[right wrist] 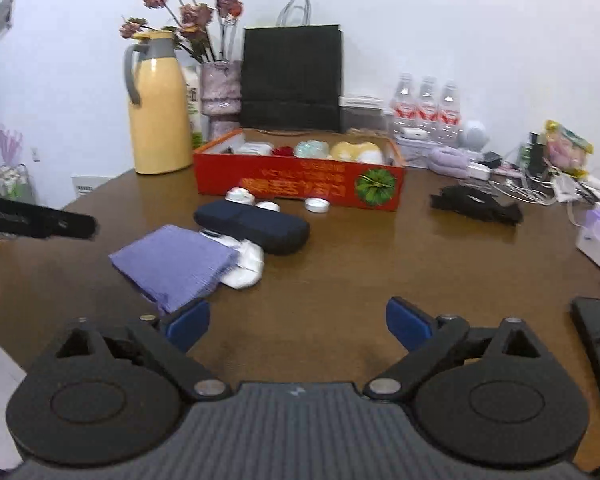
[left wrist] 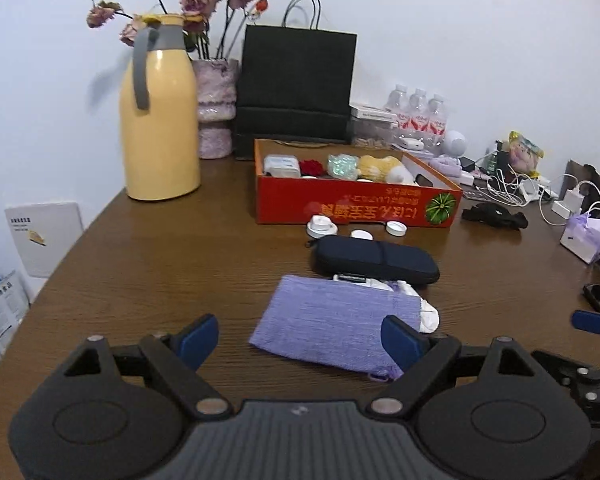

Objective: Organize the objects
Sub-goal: 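Withdraw both tools toward the navy pouch, then grasp the navy pouch with both tools and lift it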

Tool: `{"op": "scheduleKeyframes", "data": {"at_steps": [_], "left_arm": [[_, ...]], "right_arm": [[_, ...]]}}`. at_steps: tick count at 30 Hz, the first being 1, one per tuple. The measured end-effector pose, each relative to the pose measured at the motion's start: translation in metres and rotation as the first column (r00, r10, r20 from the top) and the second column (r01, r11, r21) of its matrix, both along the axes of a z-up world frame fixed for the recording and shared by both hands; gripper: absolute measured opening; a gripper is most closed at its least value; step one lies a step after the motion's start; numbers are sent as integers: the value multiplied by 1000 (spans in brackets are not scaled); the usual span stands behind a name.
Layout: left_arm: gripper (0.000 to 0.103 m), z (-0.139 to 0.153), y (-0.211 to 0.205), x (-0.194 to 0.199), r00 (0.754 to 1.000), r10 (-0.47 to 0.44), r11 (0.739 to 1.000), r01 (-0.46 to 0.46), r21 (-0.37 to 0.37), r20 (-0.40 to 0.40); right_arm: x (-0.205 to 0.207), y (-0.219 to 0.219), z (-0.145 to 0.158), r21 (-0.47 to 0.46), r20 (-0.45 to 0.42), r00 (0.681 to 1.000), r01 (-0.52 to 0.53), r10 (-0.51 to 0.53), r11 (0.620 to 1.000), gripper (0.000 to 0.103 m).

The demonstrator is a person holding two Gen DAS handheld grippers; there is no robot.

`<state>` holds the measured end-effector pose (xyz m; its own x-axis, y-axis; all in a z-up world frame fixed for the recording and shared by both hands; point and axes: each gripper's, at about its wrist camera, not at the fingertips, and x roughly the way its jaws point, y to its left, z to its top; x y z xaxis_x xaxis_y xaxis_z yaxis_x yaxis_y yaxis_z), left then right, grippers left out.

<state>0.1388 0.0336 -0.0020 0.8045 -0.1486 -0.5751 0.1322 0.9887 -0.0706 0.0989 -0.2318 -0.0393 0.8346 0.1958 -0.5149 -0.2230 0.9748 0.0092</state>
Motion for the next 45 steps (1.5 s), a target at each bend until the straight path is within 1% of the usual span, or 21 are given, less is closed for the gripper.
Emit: {"op": "scheduleKeyframes", "data": {"at_steps": [4,6,9,10,12,13,15,18,19,20,21,22,26,27,29,32,34,36,39,42,45], "left_arm": [[87,-7,-2,15,1000,-17,1000,17,-7,0],[86,-10,-2,30,1000,-28,999,28,-31,-2],[82,-14,-4,61,1000,-19,999,18,-29,-18],[82,-15,-5,74,999,-37,998,37,-44,-12],[78,-18,-6,100,998,-67,994,66,-84,-13],[72,-19,-8,115,996,-81,992,78,-102,-30],[70,-25,-13,145,992,-111,986,102,-132,-63],[67,-40,-17,180,986,-82,984,57,-166,-144],[64,-44,-18,187,984,-88,982,59,-178,-158],[53,-49,-18,192,981,-94,978,59,-201,-167],[44,-51,-16,194,979,-112,970,71,-232,-169],[37,-50,-16,194,976,-139,962,94,-255,-166],[30,-45,-21,186,979,-132,971,96,-217,-156],[29,-42,-21,182,979,-130,972,95,-217,-155],[26,-31,-24,167,982,-131,972,101,-212,-134],[26,-13,-31,133,987,-136,974,119,-193,-81],[26,-6,-36,104,989,-139,976,129,-175,-46],[25,-4,-40,78,989,-139,976,129,-175,-45],[24,-2,-42,46,988,-145,969,132,-207,-50],[24,2,-50,29,987,-159,969,149,-196,-35],[24,6,-56,25,986,-166,970,160,-183,-20]], "right_arm": [[23,3,-6,-7,-30,999,12,-13,1000,87],[38,0,-7,22,-42,999,18,-17,1000,86],[68,-3,-7,76,-63,998,16,-11,997,83],[80,-3,-8,96,-72,997,17,-10,995,82],[104,-3,-13,136,-91,996,31,-19,990,78],[116,-4,-15,161,-102,995,36,-20,986,76],[143,-5,-22,215,-128,992,50,-23,975,75],[174,-6,-36,259,-181,982,91,-44,962,73],[180,-6,-40,273,-196,980,94,-41,958,71],[184,-8,-44,302,-197,980,93,-33,949,68],[187,-9,-46,330,-205,978,87,-19,940,55],[190,-11,-48,360,-216,976,79,1,930,50],[194,-14,-47,377,-242,970,92,2,922,46],[193,-15,-45,376,-251,968,102,-5,921,43],[184,-16,-37,355,-239,971,98,-11,930,40],[157,-14,-18,289,-171,985,55,-5,956,40],[134,-18,-9,274,-150,989,36,6,961,40],[107,-23,-4,269,-147,989,27,14,963,39],[74,-30,2,275,-142,990,36,4,961,38],[54,-36,8,274,-117,993,41,-9,961,38],[47,-39,12,265,-94,995,46,-22,963,37]]}}
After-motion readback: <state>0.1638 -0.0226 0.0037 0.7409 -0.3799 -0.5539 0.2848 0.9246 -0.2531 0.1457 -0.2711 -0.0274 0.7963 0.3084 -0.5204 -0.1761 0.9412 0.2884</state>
